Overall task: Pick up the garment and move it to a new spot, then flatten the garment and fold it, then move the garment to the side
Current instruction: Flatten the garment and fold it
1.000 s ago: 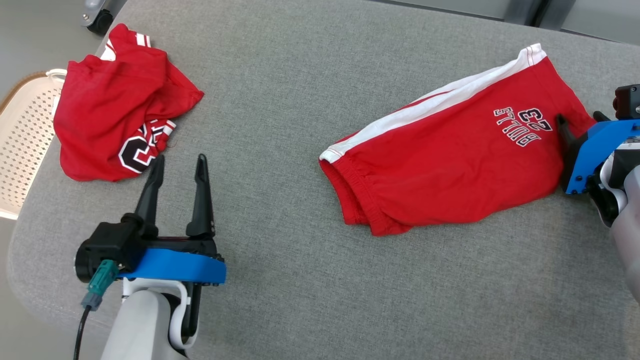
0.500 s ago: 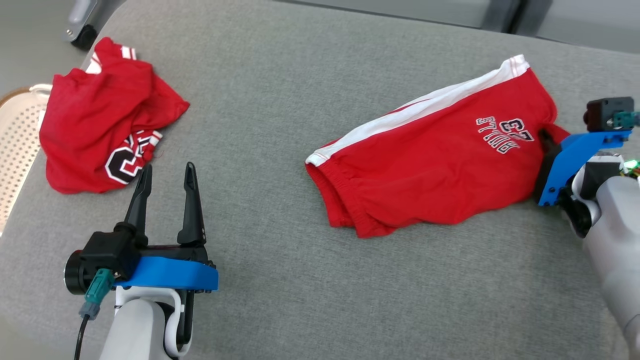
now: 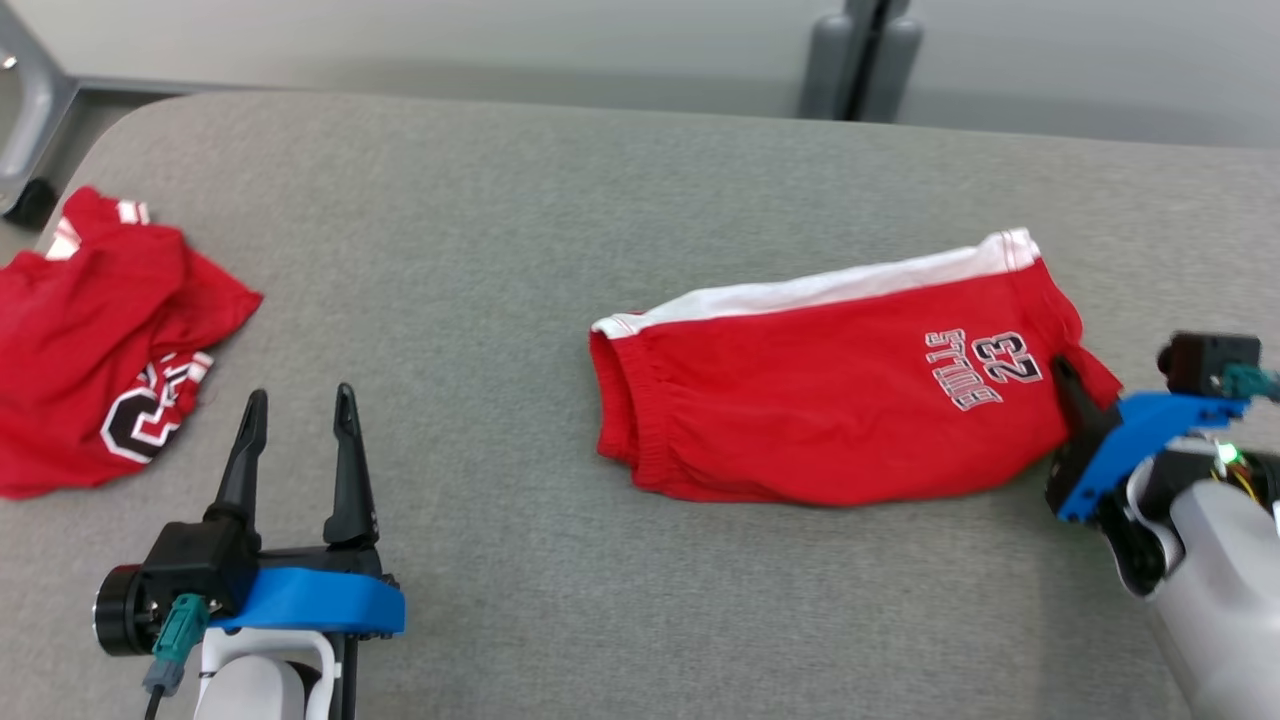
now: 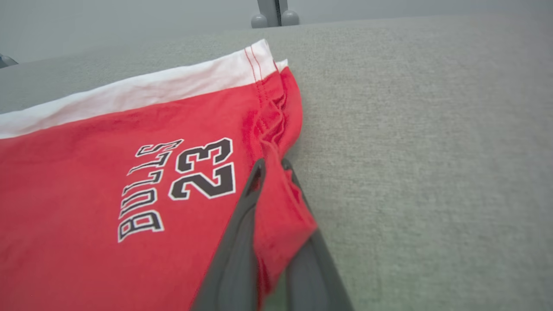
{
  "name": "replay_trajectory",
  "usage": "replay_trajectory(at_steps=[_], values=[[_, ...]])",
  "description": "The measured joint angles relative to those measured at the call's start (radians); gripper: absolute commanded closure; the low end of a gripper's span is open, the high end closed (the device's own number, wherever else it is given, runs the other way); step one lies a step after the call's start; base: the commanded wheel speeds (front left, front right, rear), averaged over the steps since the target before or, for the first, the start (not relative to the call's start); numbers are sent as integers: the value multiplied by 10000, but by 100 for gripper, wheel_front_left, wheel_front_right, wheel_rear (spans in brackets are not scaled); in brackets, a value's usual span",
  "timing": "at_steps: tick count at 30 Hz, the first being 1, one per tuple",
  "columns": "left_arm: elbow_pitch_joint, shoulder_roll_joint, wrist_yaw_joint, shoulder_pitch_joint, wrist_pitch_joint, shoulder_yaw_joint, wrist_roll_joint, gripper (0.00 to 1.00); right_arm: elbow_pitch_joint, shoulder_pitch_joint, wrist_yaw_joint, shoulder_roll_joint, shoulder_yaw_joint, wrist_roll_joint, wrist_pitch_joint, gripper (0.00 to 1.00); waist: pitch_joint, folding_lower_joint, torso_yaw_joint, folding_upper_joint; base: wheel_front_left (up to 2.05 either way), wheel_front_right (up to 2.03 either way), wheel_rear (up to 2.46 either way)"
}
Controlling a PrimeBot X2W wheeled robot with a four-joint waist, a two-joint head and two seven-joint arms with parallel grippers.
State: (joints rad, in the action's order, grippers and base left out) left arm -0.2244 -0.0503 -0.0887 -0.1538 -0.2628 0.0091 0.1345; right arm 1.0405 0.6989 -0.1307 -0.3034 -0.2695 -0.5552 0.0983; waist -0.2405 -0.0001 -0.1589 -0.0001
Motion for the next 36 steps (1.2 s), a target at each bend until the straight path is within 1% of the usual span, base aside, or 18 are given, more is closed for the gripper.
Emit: replay_trajectory(at_steps=[8,12,15,20,24,29,36], values=[[134,-4,-17,443,0,435,-215,0,-575,-1530,0,-508,251,-1007,378,100,592,-1,753,0,0,0,0],[199,-2,-46,527,0,420,-217,0,-525,-2065,2,-842,512,-1187,531,100,783,-1,884,-1,0,0,0],[251,-2,-44,644,0,426,-219,0,-506,-2251,2,-867,570,-1239,610,100,831,0,910,0,0,0,0],[253,-2,-44,690,0,435,-219,0,-579,-2297,2,-694,621,-1383,637,100,903,1,939,-1,0,0,0],[217,-4,-48,701,0,466,-236,0,-865,-2189,2,-512,518,-1383,738,100,1004,0,932,0,0,0,0],[209,-2,-61,761,0,495,-251,0,-1544,-1918,2,-295,280,-1315,849,100,1145,1,909,0,0,0,0],[192,-2,-59,850,0,418,-228,0,-2642,-1465,2,228,-148,-1133,685,100,1222,1,769,0,0,0,0]])
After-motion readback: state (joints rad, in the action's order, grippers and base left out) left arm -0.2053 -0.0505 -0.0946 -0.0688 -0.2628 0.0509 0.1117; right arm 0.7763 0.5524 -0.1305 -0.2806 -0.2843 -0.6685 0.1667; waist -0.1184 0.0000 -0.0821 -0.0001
